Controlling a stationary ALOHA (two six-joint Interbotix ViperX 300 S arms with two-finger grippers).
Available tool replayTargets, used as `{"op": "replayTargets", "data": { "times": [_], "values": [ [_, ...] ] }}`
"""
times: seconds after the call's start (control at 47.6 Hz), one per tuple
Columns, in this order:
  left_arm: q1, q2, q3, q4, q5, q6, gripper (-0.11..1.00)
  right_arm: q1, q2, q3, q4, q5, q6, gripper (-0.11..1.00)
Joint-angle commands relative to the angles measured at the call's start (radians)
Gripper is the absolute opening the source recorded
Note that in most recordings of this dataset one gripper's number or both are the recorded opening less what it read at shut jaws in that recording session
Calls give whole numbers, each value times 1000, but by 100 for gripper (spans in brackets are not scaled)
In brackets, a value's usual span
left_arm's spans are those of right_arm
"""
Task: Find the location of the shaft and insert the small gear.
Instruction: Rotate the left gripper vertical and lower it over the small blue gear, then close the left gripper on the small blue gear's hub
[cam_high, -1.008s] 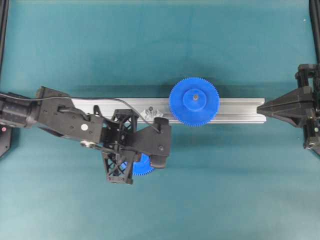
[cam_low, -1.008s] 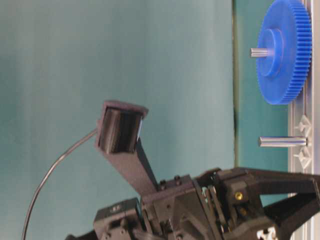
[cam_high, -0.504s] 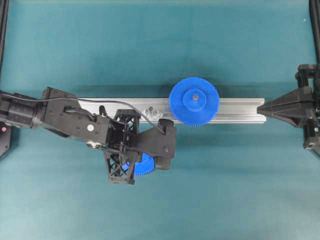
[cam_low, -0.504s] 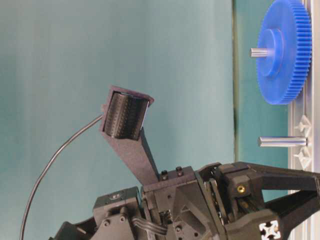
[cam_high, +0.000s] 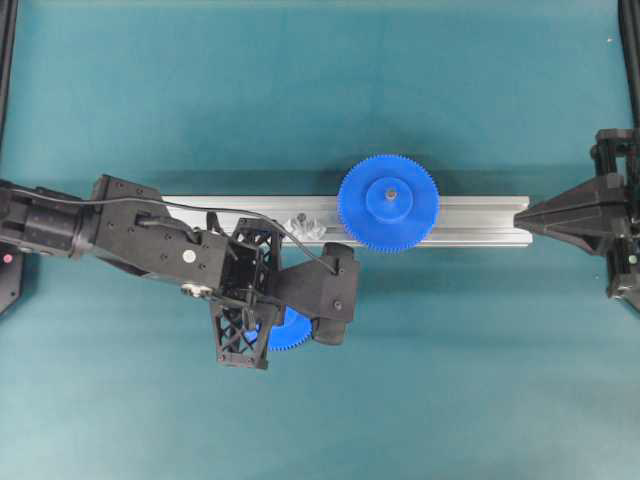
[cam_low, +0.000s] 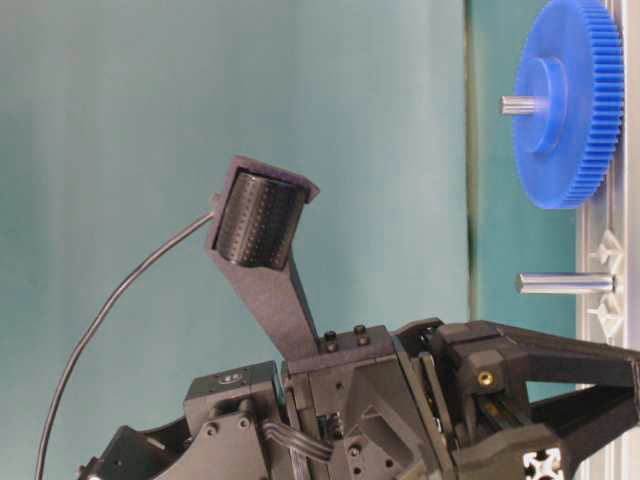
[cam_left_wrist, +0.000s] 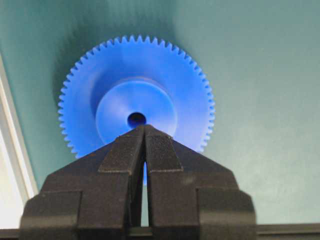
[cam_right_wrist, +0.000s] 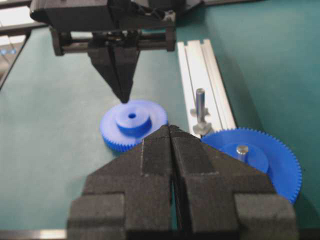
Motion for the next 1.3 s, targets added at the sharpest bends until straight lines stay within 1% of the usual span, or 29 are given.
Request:
{"op": "replayTargets", "data": {
  "times": [0.0, 0.105, 0.168, 0.231, 0.273, 0.315, 0.357, 0.462, 0.546, 0.609, 0.651, 0.735, 1.071, 1.281],
  "values": [
    [-5, -17, -21, 3, -5, 2, -2, -2, 6, -9, 2, -11, 9, -2],
    [-5, -15, -21, 3, -20, 5, -2, -2, 6, -9, 2, -11, 11, -2],
    [-5, -15, -21, 3, -31, -11, -1, -2, 6, -9, 2, -11, 11, -2],
    [-3, -12, -20, 3, -29, -6, 4, -2, 6, -9, 2, -12, 11, -2],
    [-3, -11, -18, 3, -31, -8, 9, -2, 6, -9, 2, -12, 11, -2],
    [-3, -9, -18, 3, -31, -11, 17, -2, 6, -9, 2, -12, 11, -2],
    [-2, -9, -18, 3, -31, -15, 28, -2, 6, -9, 2, -12, 11, -2],
    [-3, -3, -15, 3, -32, -21, 59, -2, 5, -9, 2, -12, 11, -2],
    [-3, 5, -20, 3, -34, -18, 82, -2, 2, -9, 2, -12, 9, -2],
    [-3, 6, -21, 3, -34, -11, 92, -2, -2, -9, 2, -12, 11, -2],
    [-3, 6, -23, 3, -34, -8, 94, -2, -3, -9, 2, -12, 11, -2],
    [-2, 11, -23, 5, -32, -8, 91, -2, -9, -6, 2, -9, 11, -2],
    [-2, 31, -25, 5, -34, -11, 93, -3, -20, 0, 2, -6, 11, -2],
    [12, 43, -25, 6, -37, -6, 93, -2, -20, 3, 2, -8, 11, -2]
  ]
}}
